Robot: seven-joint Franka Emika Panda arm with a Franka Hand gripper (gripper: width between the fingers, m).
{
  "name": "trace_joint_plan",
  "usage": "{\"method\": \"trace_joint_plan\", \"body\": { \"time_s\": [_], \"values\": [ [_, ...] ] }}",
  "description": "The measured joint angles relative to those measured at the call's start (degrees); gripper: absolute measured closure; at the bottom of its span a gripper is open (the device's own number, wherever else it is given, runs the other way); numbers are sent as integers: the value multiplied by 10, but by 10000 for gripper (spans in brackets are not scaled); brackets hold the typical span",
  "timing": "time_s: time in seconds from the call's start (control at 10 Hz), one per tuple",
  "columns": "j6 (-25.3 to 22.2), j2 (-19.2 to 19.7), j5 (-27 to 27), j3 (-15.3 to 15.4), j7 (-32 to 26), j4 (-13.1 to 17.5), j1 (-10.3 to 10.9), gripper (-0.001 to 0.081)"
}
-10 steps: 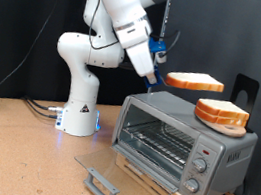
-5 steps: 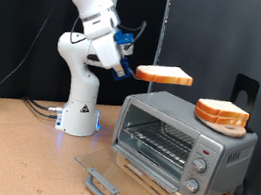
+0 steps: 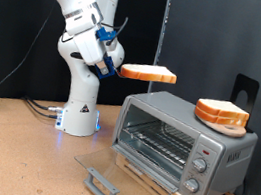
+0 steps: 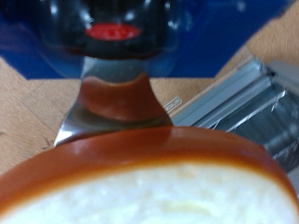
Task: Make a piece of toast with the oven
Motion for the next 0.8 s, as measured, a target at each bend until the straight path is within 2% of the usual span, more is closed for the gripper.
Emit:
{"method": "trace_joint_plan", "body": {
  "time_s": [0.2, 0.3, 0.8],
  "values": [
    [-7, 9, -27, -4, -88, -7, -1, 396],
    [-5, 19, -45, -5, -105, -8, -4, 396],
    [70, 114, -96, -10, -111, -5, -23, 396]
  ]
}}
